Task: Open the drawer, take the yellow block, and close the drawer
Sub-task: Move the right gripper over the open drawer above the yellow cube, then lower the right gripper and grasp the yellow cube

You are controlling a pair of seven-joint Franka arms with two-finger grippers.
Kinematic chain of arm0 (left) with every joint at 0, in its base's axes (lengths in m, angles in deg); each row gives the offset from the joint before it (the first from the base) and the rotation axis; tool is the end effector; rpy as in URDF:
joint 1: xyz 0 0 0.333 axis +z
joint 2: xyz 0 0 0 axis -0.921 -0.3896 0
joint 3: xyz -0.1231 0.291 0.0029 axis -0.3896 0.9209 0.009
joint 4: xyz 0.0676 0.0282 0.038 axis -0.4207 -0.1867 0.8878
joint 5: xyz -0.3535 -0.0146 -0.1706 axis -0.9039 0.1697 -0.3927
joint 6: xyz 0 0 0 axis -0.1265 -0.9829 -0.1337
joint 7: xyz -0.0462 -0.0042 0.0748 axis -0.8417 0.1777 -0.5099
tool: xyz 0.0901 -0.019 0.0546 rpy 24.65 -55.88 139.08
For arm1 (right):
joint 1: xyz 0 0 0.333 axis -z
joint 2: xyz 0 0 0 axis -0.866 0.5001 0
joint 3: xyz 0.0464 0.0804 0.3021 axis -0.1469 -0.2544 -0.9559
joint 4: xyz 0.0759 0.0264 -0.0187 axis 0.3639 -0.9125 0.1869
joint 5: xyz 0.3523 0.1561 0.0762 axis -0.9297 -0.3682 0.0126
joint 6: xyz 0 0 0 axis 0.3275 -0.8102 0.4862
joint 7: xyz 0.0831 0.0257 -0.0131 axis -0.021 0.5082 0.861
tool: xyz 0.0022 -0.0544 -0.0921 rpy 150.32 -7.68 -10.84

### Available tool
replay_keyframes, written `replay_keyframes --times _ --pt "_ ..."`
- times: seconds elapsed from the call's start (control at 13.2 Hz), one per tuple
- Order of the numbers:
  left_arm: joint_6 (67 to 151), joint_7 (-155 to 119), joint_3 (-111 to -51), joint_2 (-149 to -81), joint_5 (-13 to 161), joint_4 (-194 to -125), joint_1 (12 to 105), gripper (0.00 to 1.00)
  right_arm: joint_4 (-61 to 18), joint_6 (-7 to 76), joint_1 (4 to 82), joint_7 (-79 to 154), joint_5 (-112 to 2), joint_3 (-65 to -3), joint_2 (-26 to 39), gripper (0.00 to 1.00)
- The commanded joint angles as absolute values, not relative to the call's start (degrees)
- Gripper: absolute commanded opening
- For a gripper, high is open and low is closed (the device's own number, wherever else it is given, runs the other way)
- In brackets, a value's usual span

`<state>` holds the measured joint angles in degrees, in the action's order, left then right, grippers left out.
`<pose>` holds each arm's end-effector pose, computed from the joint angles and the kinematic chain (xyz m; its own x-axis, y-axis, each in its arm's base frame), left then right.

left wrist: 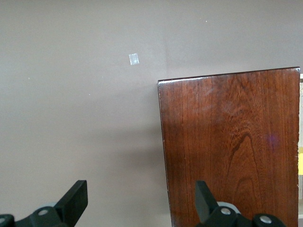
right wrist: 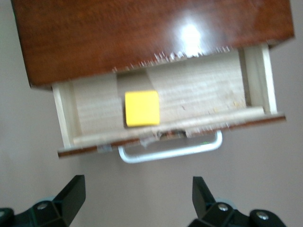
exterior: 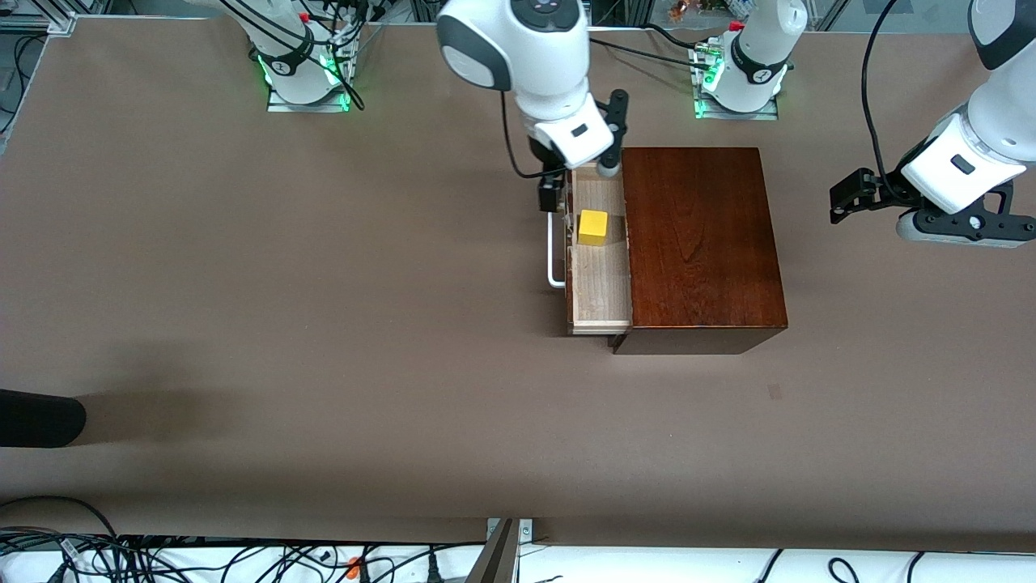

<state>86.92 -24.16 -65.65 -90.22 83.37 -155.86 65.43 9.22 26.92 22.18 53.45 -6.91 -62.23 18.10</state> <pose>0.5595 -0.0454 0.5728 0.9965 -0.0721 -0.0416 -0.0722 -0.9974 -0.0024 0.4397 0.5897 0.4581 0.1724 0.9773 0.1235 0.9843 -0.1758 0.0167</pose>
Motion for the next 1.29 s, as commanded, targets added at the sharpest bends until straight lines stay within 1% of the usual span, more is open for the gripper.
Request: replay_keyframes --times 0.0,0.08,0.23,0.61,0.83,1.06,1.21 --pt "86.42 -24.11 -66.11 -89.22 83.75 -156.09 65.84 1.0 12.36 32.8 20.19 53.15 -3.84 -61.31 23.33 1.0" --pt "86.33 -24.11 -66.11 -89.22 83.75 -156.09 65.75 1.0 12.36 35.36 19.92 53.15 -2.17 -61.23 25.0 1.0" --pt "86.25 -24.2 -66.11 -89.13 83.75 -156.09 65.84 1.0 12.36 36.44 18.78 53.15 -1.18 -60.18 27.47 1.0" --pt "86.25 -23.94 -66.11 -89.22 83.75 -156.09 65.75 1.0 12.28 35.03 16.93 53.07 0.22 -59.82 28.71 1.0" --pt "86.25 -24.02 -66.11 -89.22 83.75 -156.09 65.75 1.0 12.36 35.73 16.67 52.8 0.22 -59.65 29.23 1.0" --pt "86.25 -24.02 -66.11 -89.22 83.75 -156.09 65.75 1.0 12.62 38.36 14.83 51.31 0.22 -57.28 30.73 1.0" --pt "86.25 -24.02 -66.11 -89.22 83.75 -156.09 65.75 1.0 14.55 38.37 14.12 51.22 0.22 -56.57 31.96 1.0"
